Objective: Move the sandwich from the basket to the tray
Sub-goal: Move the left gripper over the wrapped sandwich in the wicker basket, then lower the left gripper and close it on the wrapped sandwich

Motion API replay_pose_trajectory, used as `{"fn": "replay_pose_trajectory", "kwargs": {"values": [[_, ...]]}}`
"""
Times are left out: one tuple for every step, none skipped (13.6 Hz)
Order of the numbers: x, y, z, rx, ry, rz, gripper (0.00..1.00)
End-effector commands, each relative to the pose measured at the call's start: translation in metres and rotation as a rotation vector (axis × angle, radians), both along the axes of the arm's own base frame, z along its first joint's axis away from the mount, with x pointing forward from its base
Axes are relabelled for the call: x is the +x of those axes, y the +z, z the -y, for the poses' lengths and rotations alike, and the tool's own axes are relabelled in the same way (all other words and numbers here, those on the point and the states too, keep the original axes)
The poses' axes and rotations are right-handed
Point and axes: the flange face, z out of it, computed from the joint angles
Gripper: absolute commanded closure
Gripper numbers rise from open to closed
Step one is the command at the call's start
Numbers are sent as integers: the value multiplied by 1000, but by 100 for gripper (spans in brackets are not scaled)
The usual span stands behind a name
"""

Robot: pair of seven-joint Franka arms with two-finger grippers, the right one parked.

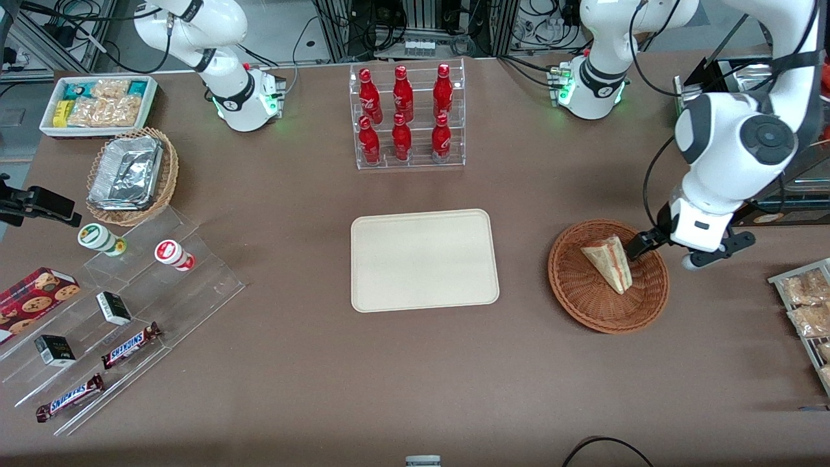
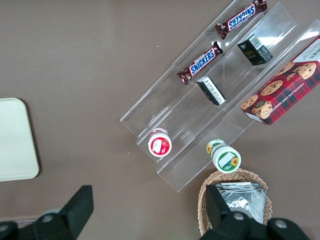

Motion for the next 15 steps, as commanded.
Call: {"fn": "replay_pose_trajectory", "kwargs": {"values": [[-17,-17,3,5,23,30,0],[-21,-32,4,2,23,33,0],[-23,-45,4,-1,28,36,0],[-24,-57,8,-3,21,31,0],[-27,-69,17,-5,4,19,0],[-29,-77,19,-7,5,15,0],[-33,-84,18,-8,6,17,0],[-36,-91,17,-9,7,15,0],[-39,-100,16,-10,8,9,0],[-39,-107,16,-10,10,0,0],[-39,-115,15,-11,11,-8,0],[-39,-122,14,-14,14,-2,0],[-37,-129,14,-17,14,3,0],[-36,-134,13,-19,16,2,2],[-35,-138,14,-21,16,5,18]]}}
